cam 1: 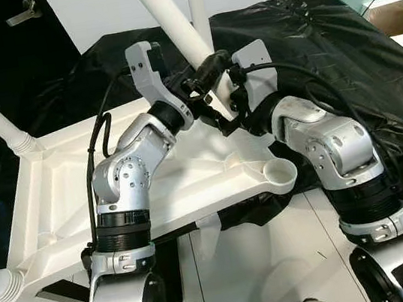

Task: Building children table

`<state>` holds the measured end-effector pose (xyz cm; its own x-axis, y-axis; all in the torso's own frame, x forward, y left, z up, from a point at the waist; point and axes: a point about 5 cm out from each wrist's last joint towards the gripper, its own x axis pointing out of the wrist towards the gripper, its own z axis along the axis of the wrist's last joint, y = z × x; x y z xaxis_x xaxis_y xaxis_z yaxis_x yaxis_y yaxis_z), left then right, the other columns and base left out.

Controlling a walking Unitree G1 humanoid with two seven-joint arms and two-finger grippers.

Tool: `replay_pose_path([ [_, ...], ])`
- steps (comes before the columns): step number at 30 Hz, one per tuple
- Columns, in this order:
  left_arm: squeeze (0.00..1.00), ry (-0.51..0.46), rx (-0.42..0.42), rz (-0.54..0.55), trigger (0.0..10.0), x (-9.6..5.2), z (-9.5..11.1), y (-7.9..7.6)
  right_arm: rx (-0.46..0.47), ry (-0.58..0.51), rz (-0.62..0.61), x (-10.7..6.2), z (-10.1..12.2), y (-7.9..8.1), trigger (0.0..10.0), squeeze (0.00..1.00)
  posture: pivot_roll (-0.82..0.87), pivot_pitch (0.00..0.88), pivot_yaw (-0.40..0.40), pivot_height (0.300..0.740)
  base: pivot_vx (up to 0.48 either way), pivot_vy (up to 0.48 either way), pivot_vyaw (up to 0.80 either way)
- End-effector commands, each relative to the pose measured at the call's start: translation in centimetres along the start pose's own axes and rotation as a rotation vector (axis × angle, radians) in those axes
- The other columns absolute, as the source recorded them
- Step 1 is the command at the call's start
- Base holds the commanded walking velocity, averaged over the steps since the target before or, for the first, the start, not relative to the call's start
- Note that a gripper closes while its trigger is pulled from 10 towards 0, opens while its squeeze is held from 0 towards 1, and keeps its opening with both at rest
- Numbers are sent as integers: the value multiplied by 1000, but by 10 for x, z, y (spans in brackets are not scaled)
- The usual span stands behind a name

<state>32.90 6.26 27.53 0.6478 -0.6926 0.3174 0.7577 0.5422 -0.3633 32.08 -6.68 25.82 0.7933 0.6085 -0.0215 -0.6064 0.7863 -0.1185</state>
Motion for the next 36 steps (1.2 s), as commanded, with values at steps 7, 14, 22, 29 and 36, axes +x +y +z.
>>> replay_pose_path([
  [7,0,78,241,-101,10000,24,-3,-21,-75,11,-52,7,0,2,10000,0,-13,74,79,740,0,0,0],
  [14,0,111,376,263,10000,38,-7,-7,-63,45,-110,10,-8,-3,10000,0,24,71,51,740,0,0,0],
  [22,0,104,367,458,10000,43,-11,2,-50,59,-160,15,-16,-9,10000,0,43,73,36,740,0,0,0],
  [29,0,83,341,485,10000,49,-9,-3,-57,52,-211,17,-25,-13,10000,0,50,68,36,740,0,0,0],
  [36,0,44,299,487,10000,58,-8,-23,-49,45,-296,23,-38,-19,10000,0,59,60,40,740,0,0,0],
])
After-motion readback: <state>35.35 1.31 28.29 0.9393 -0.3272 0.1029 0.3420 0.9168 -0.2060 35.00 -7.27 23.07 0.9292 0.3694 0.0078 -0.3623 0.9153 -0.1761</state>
